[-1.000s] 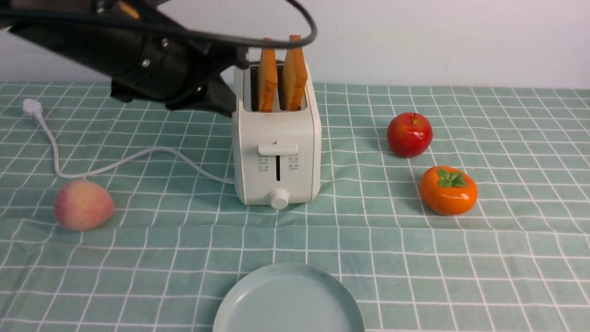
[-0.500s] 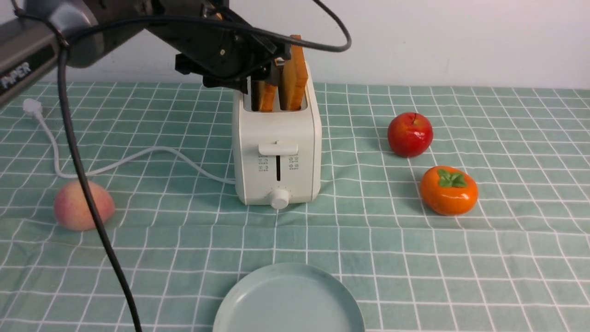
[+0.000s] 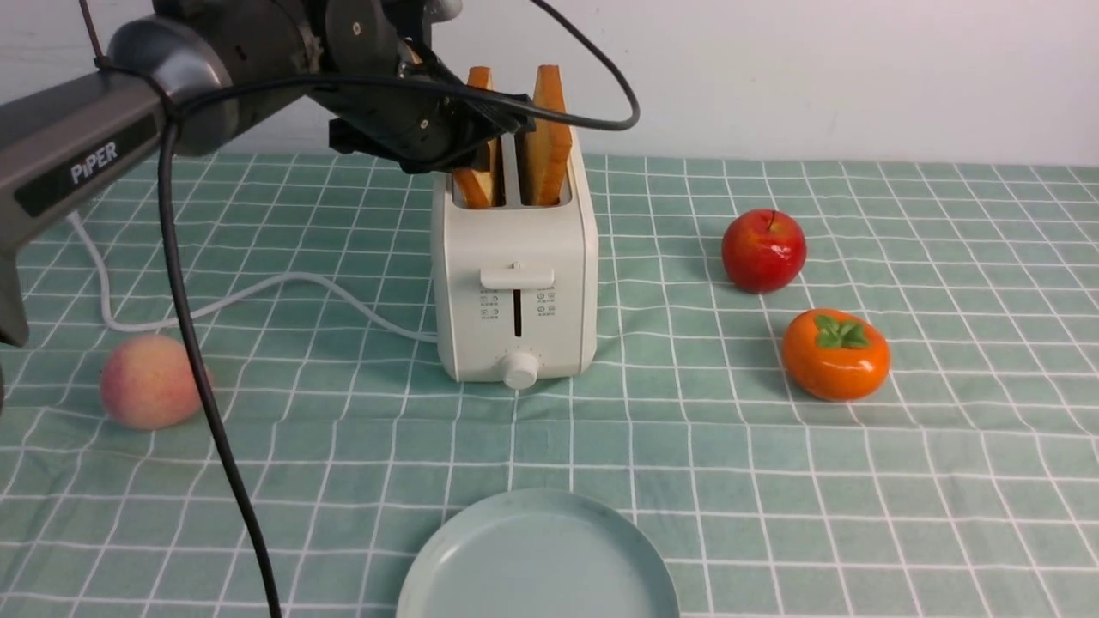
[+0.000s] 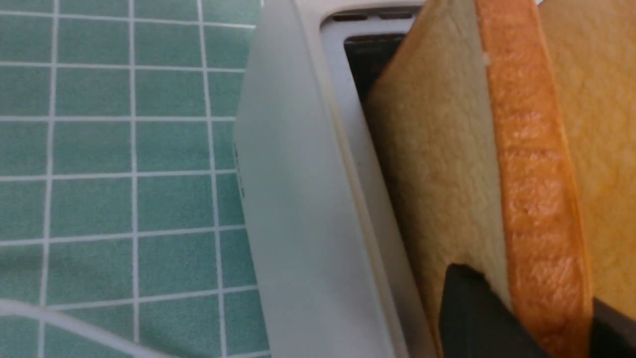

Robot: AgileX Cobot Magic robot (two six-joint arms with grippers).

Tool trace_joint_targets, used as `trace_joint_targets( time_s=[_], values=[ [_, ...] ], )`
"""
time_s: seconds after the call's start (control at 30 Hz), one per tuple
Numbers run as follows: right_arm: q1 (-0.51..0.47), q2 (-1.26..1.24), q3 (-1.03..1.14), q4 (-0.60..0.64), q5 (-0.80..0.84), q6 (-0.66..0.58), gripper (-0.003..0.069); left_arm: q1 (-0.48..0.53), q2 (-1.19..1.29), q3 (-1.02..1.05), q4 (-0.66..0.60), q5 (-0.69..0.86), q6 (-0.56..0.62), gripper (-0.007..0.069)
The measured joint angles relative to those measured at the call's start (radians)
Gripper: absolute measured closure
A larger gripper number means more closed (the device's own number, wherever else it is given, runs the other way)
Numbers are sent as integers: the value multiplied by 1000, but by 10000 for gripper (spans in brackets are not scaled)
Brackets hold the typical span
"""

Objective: Take toasted bread from bread machine on blue coffee table place on plate.
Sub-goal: 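Reach for a toast slice standing in the toaster with the left gripper, then place the slice of bread on the plate with the left gripper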

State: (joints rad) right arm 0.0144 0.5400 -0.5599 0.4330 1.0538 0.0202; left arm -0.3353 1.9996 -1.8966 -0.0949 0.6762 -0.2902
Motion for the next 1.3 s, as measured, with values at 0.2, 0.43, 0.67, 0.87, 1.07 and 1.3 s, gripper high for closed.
trace_joint_targets(
  time_s=[0.2, 0.43, 0.67, 0.87, 1.07, 1.3],
  values=[
    [0, 0, 0, -3, 0, -9, 634, 0, -198, 2, 53, 151, -2, 519],
    [0, 0, 0, -3, 0, -39, 625, 0, -431, 117, 30, 461, 4, 519],
    [0, 0, 0, -3, -6, -48, 624, 0, -547, 629, -303, 416, 163, 519],
    [0, 0, 0, -3, -23, -48, 621, 0, -520, 931, -699, 248, 423, 519],
    [0, 0, 0, -2, -28, -52, 609, 0, -402, 999, -888, 176, 599, 503],
    [0, 31, -92, -1, -4, -52, 592, 0, -322, 999, -797, 144, 611, 259]
  ],
)
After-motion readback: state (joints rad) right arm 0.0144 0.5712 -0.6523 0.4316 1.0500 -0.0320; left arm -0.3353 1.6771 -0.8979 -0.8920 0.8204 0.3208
